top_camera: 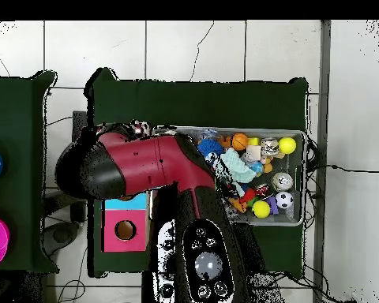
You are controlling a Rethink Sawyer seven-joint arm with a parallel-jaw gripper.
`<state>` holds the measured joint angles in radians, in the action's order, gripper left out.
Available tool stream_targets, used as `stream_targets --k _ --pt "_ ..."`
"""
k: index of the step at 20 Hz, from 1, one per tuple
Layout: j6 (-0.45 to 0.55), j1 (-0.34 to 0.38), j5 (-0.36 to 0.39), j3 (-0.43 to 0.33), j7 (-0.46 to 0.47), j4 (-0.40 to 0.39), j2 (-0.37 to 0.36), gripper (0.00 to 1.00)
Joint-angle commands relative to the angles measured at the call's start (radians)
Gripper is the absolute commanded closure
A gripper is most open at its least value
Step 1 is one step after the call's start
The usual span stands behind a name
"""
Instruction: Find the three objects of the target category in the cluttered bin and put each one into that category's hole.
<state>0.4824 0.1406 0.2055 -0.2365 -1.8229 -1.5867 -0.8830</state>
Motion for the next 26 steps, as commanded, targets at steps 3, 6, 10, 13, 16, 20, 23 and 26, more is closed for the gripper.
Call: stream_targets --k 3,6,10,13,16,20,23,26 --pt "-0.104 -0.017 0.018 0.086 -0.185 -0.104 0.098 1.0" --pt "-0.113 -0.023 0.01 0.101 -0.178 -0.103 0.103 1.0" --pt "-0.119 -0.043 0.003 0.134 -0.187 -0.096 0.126 1.0" --pt "-0.14 -0.048 -0.002 0.144 -0.191 -0.101 0.135 1.0" --pt "-0.14 -0.055 -0.025 0.149 -0.209 -0.12 0.136 1.0" --pt "-0.112 -0.07 -0.066 0.155 -0.228 -0.127 0.135 1.0" --pt "-0.11 -0.077 -0.081 0.16 -0.22 -0.112 0.141 1.0" --pt "-0.156 -0.08 -0.075 0.181 -0.222 -0.09 0.169 1.0"
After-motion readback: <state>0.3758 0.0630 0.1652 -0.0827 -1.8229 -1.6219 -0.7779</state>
